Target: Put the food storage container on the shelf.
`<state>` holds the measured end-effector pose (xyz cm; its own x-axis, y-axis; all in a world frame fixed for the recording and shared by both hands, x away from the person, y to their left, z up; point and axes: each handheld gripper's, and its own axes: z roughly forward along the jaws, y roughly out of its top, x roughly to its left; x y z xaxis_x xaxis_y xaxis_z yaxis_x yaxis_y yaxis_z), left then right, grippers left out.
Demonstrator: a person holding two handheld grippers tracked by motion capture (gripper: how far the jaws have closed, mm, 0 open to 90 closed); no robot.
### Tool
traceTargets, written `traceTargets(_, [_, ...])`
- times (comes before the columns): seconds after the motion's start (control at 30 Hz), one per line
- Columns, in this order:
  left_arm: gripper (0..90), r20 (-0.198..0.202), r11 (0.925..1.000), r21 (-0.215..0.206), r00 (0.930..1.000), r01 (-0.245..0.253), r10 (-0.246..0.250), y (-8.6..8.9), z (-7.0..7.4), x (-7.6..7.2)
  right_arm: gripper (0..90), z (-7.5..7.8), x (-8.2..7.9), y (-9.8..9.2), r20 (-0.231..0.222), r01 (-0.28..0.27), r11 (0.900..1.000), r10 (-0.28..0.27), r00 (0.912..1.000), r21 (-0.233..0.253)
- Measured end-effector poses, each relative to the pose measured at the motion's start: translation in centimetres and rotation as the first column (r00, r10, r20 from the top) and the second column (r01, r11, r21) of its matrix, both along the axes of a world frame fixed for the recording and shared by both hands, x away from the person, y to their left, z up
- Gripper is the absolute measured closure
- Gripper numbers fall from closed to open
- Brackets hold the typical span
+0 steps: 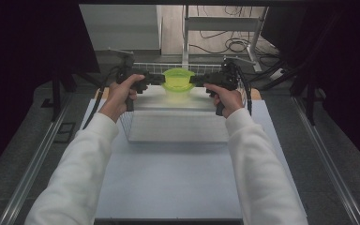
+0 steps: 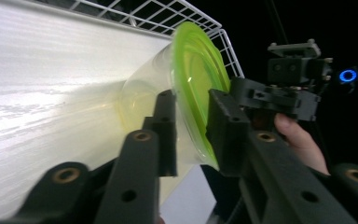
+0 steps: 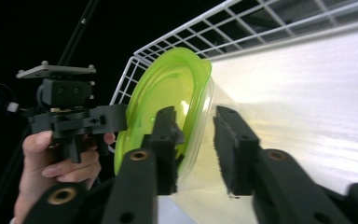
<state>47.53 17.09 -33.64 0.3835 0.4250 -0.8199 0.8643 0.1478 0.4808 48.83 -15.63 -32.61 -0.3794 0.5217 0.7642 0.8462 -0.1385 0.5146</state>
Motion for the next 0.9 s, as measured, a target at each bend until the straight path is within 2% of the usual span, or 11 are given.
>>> traceTargets(0.23, [41.7,0.087,0.998,0.051,0.9957,-0.037,0.032,0.2,0.6,-0.7,45.8,1.2,-0.9,-0.8,0.123,0.063,0.997,-0.059,0.9906,-0.032])
traceTargets(0.43, [31.8,0.154,0.9949,0.091,0.9877,-0.043,0.029,0.6,1.5,-1.8,39.1,2.2,-2.5,-1.5,0.228,0.074,0.995,-0.055,0.972,-0.074])
traceTargets(0.63, [28.1,0.223,0.9896,0.134,0.9745,-0.052,0.021,0.6,2.2,-4.6,34.0,2.5,-4.5,-2.6,0.303,0.062,0.988,-0.017,0.9528,-0.141])
traceTargets(0.67, [28.1,0.242,0.9881,0.144,0.9701,-0.054,0.018,0.6,2.3,-5.4,33.0,2.5,-5.0,-2.8,0.322,0.059,0.986,-0.006,0.9468,-0.155])
traceTargets(0.7, [27.7,0.266,0.9844,0.164,0.9637,-0.063,0.018,0.6,2.3,-6.6,31.9,2.4,-6.1,-3.3,0.359,0.052,0.982,0.018,0.9332,-0.184])
traceTargets(0.73, [27.5,0.266,0.9844,0.164,0.9637,-0.063,0.018,0.6,2.3,-6.6,31.9,2.4,-6.1,-3.3,0.359,0.052,0.982,0.018,0.9332,-0.184])
traceTargets(0.77, [27.4,0.292,0.982,0.178,0.9565,-0.063,0.009,0.7,2.2,-8.0,31.1,2.2,-7.1,-3.8,0.385,0.04,0.976,0.047,0.9215,-0.215])
traceTargets(0.8, [27.4,0.292,0.982,0.178,0.9565,-0.063,0.009,0.7,2.2,-8.0,31.1,2.2,-7.1,-3.8,0.385,0.04,0.976,0.047,0.9215,-0.215])
traceTargets(0.83, [27.3,0.318,0.9764,0.206,0.9481,-0.065,-0.004,0.7,2.0,-9.6,29.7,1.8,-8.2,-4.3,0.408,0.033,0.967,0.076,0.9096,-0.254])
traceTargets(0.87, [27.4,0.318,0.9764,0.206,0.9481,-0.065,-0.004,0.7,2.0,-9.6,29.7,1.8,-8.2,-4.3,0.408,0.033,0.967,0.076,0.9096,-0.254])
traceTargets(0.9, [27.4,0.337,0.9719,0.227,0.9415,-0.064,-0.017,0.7,1.4,-11.1,28.2,1.4,-9.4,-4.7,0.426,0.029,0.957,0.102,0.8991,-0.289])
